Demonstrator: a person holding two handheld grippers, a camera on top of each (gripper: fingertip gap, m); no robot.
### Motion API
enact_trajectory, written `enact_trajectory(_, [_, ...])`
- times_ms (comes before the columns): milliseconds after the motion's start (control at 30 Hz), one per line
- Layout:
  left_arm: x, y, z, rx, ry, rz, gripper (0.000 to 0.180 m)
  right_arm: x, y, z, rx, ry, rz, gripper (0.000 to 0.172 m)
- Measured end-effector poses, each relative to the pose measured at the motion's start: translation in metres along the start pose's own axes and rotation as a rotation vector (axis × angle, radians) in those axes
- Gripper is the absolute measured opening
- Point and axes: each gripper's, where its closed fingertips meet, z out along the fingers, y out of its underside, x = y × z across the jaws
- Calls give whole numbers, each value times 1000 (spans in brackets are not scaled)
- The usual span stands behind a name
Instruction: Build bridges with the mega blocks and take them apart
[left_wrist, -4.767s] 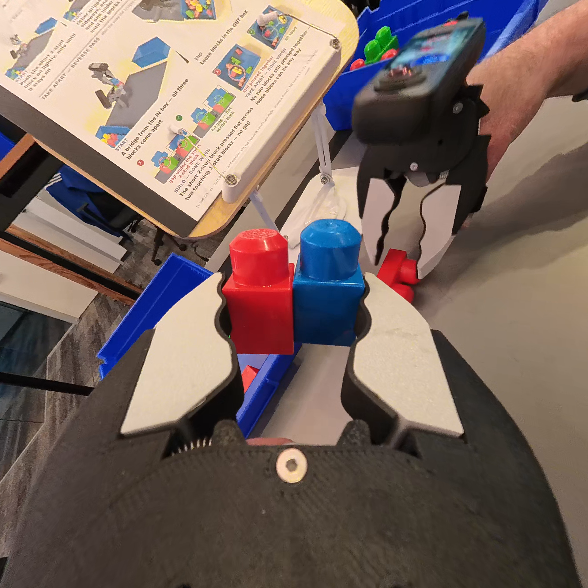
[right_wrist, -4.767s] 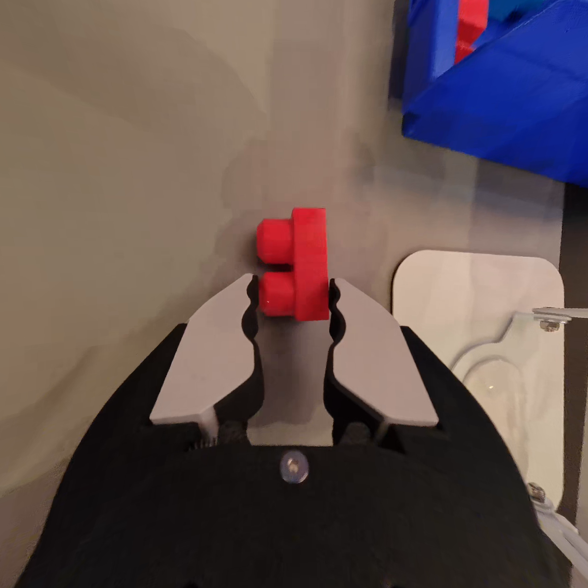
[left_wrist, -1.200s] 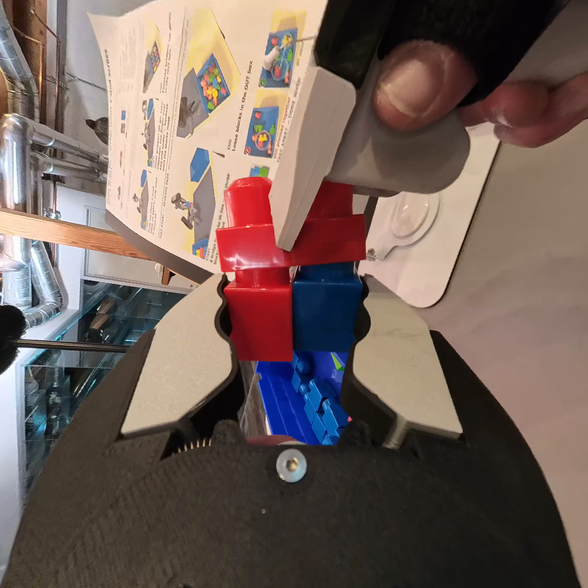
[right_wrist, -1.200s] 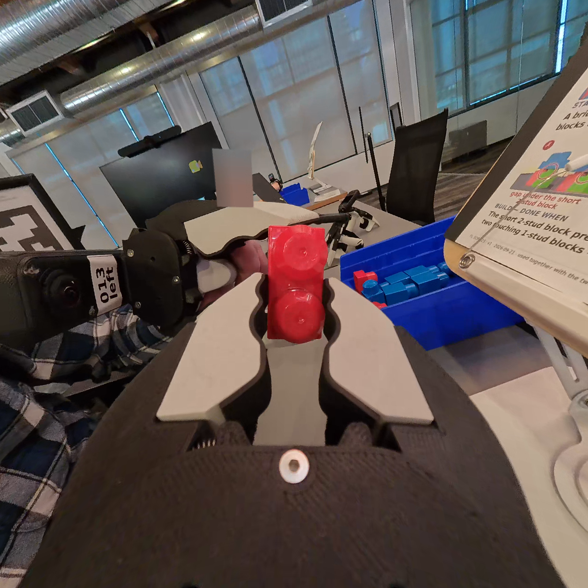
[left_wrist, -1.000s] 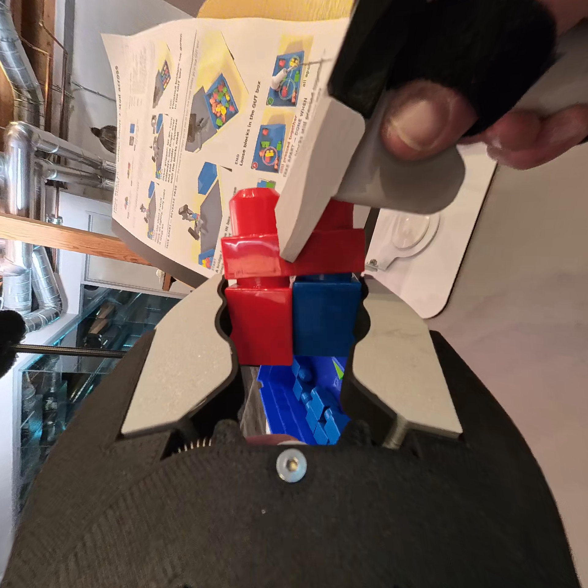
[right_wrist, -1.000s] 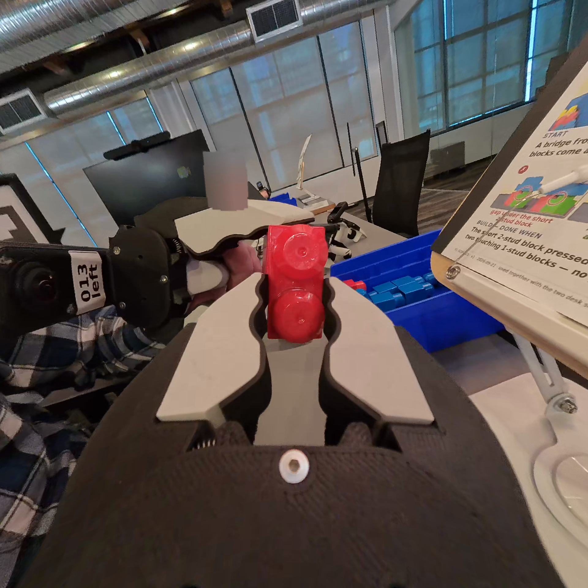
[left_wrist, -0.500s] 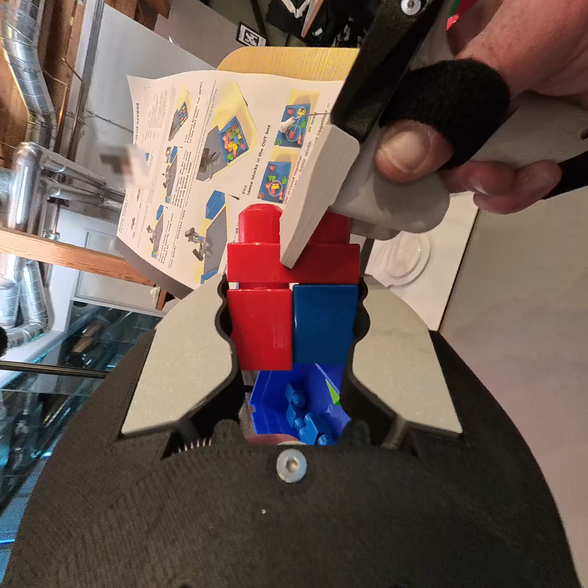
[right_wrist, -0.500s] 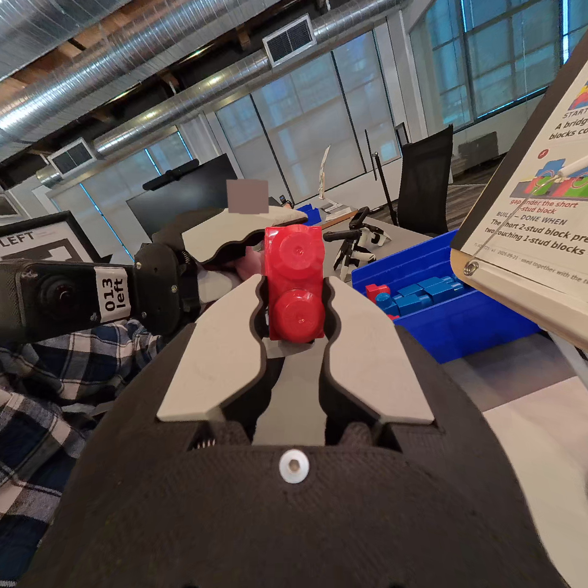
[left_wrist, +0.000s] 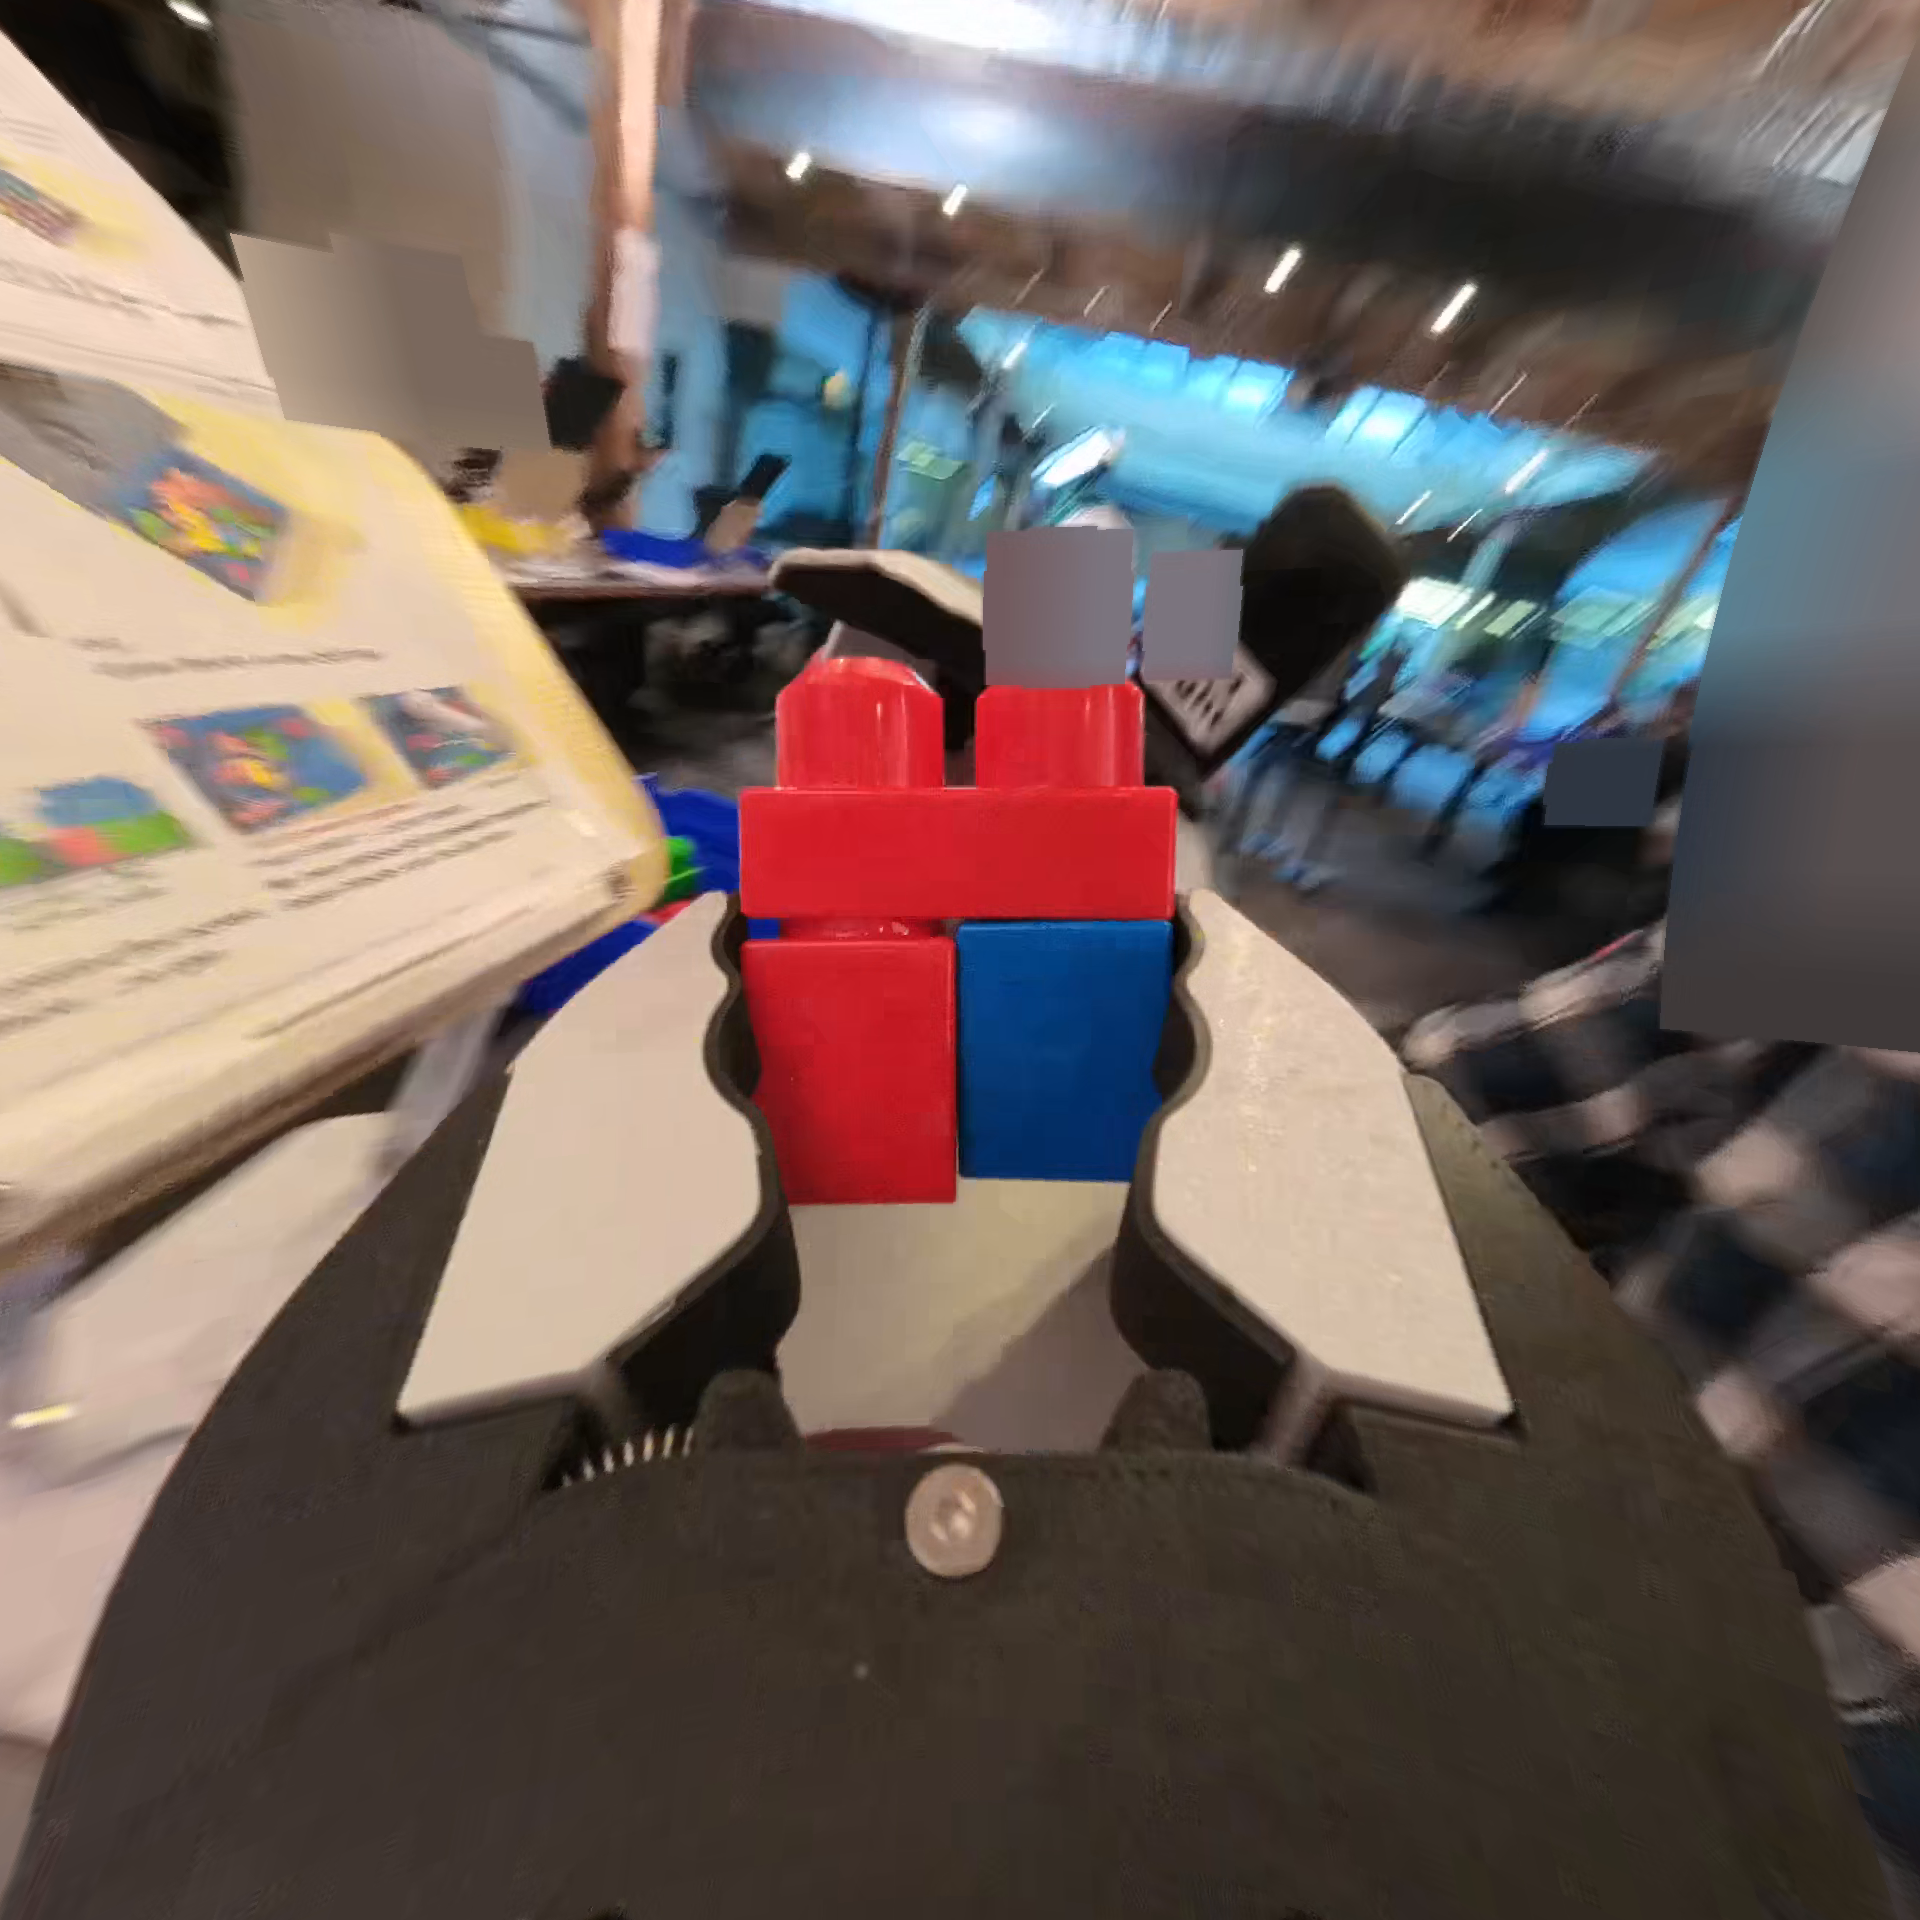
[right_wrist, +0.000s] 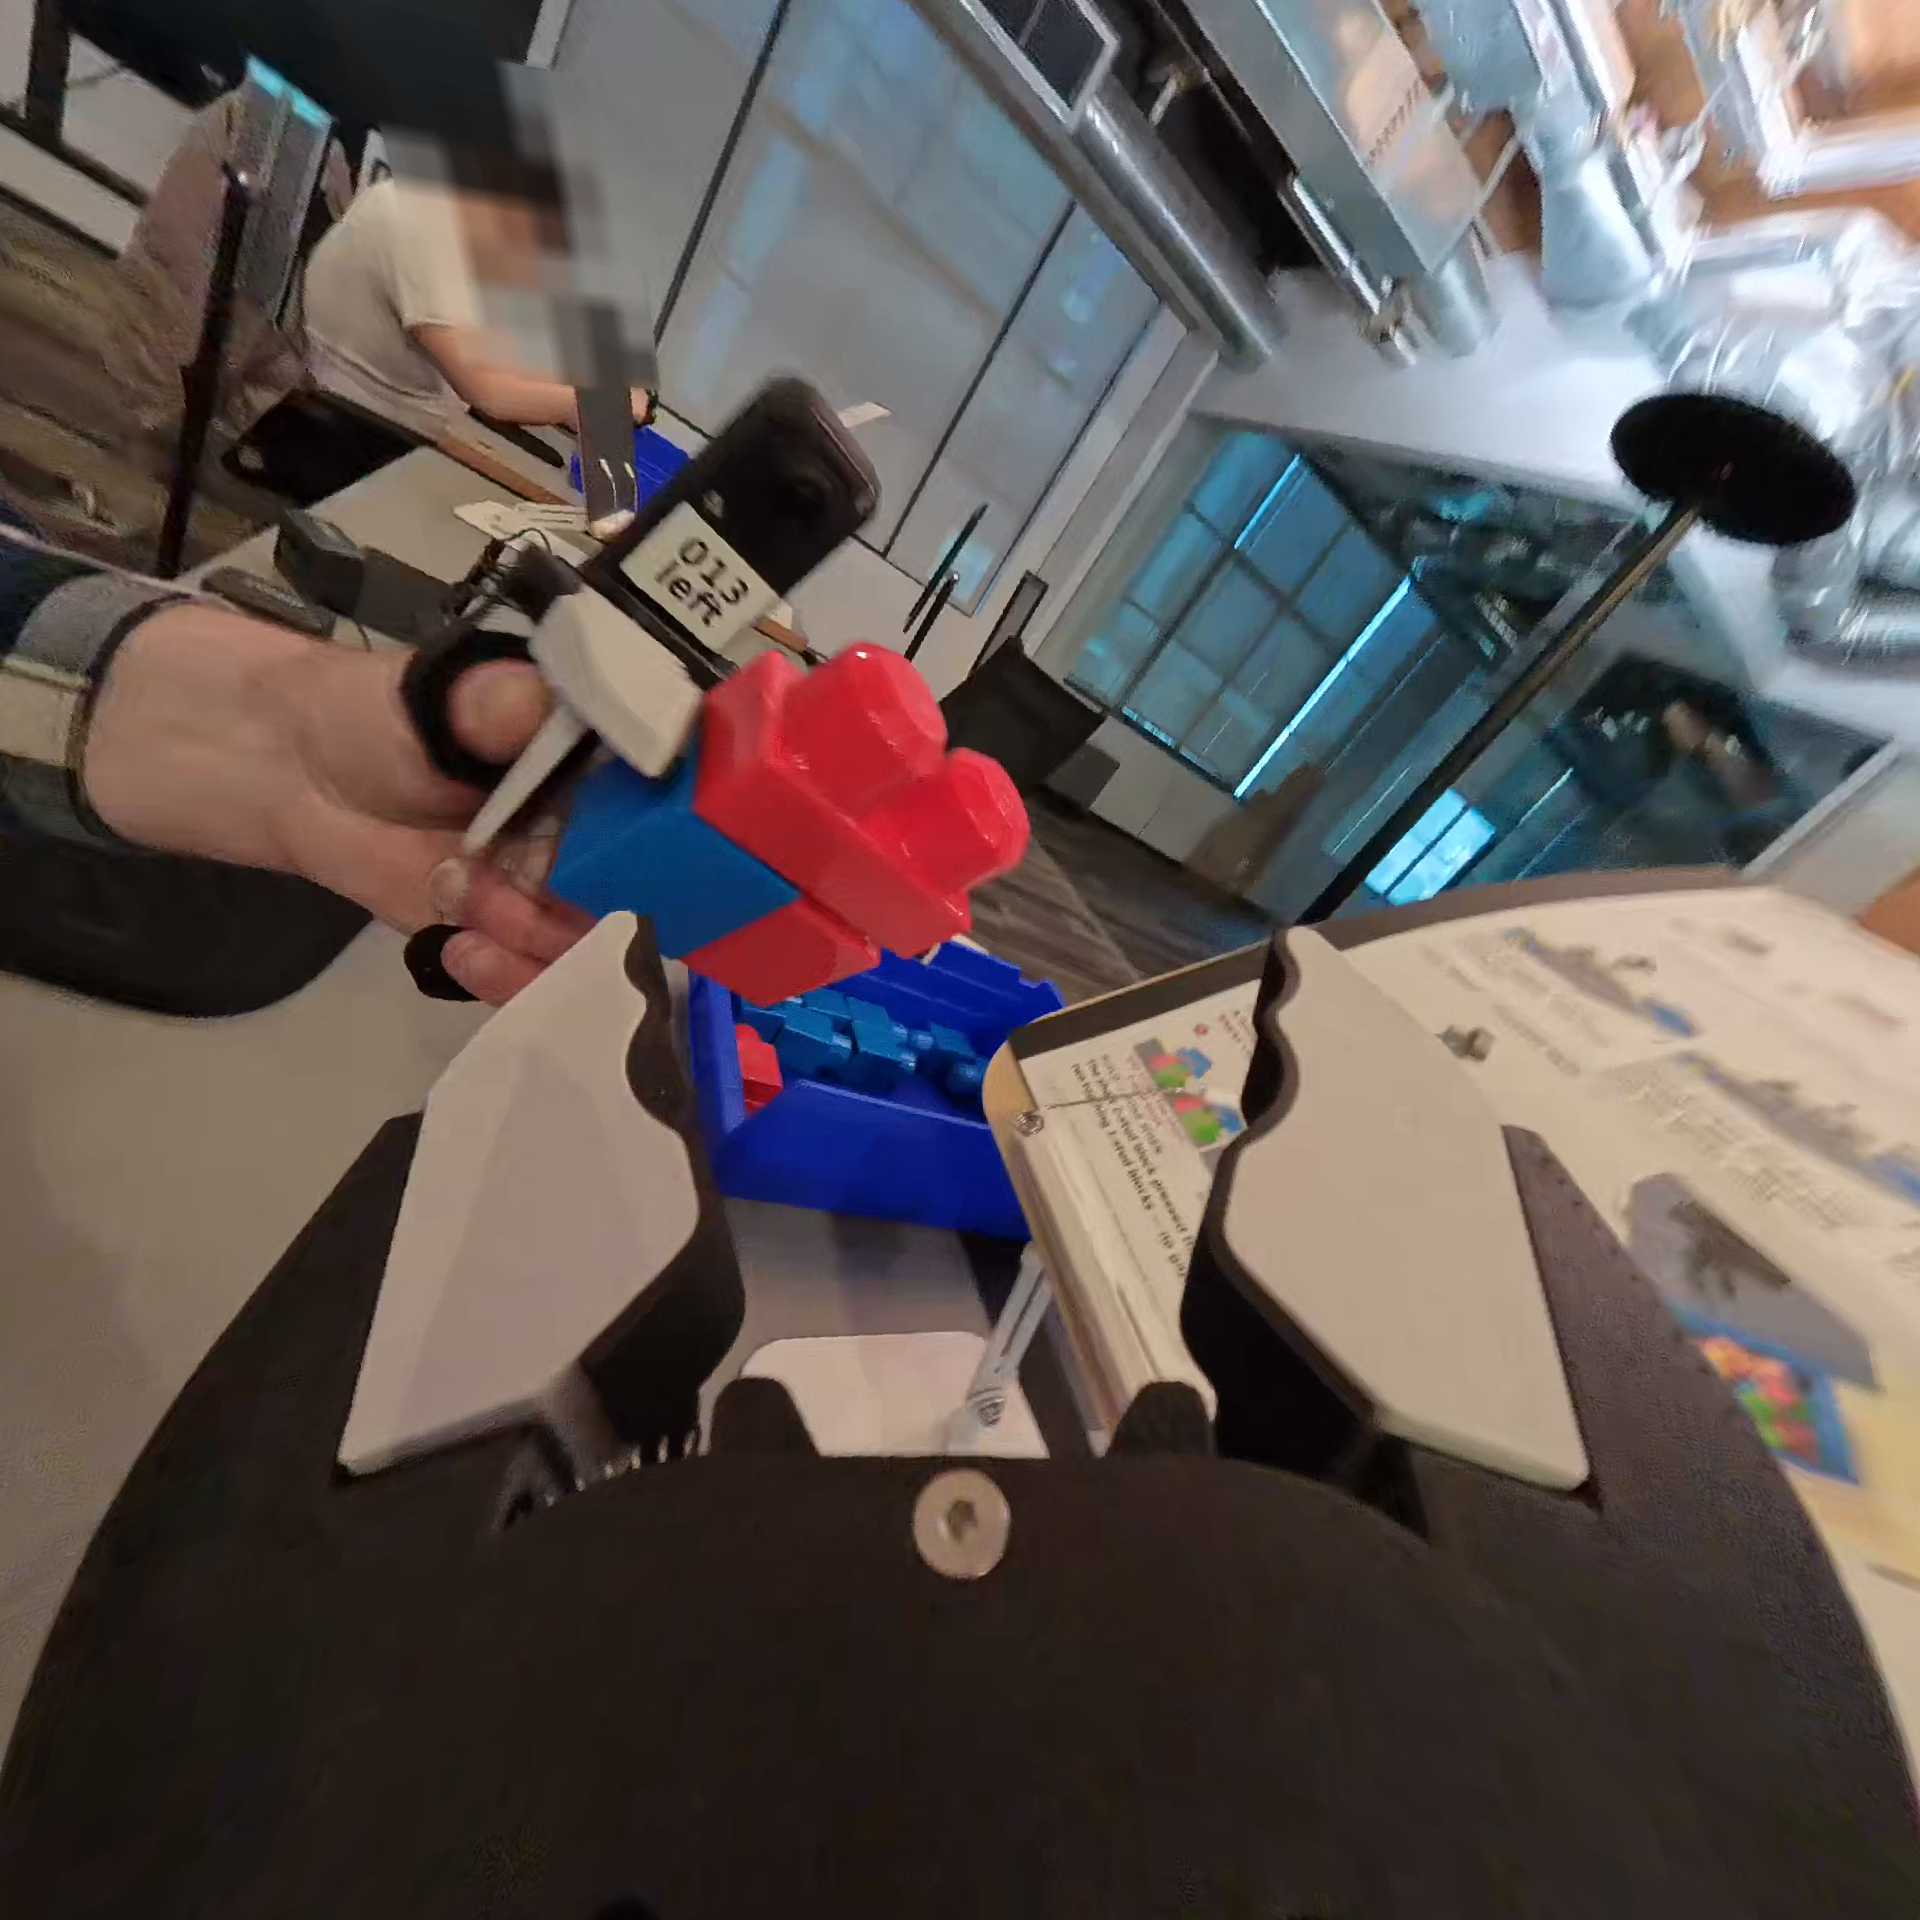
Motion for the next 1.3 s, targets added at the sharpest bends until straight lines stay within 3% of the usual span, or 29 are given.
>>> enact_trajectory(100, [-1, -4, -4, 88, 57, -120, 75, -5, -6, -7, -17, -28, -103, 115])
enact_trajectory(200, [12, -9, -5, 177, 218, -242, 75, -20, 0, -3, -122, -40, -302, 125])
enact_trajectory(333, [26, 2, 3, 209, 351, -337, 75, -41, 11, 12, -213, -56, -446, 132])
enact_trajectory(467, [33, 8, 8, 248, 424, -392, 75, -49, 17, 18, -244, -64, -492, 127])
enact_trajectory(633, [41, 6, 10, 263, 504, -416, 74, -46, 12, 17, -227, -32, -501, 105])
enact_trajectory(767, [46, 12, 16, 252, 548, -432, 75, -51, 13, 19, -237, -35, -543, 116])
enact_trajectory(1300, [43, 8, 14, 330, 607, -492, 74, -47, 17, 15, -356, -38, -571, 101])
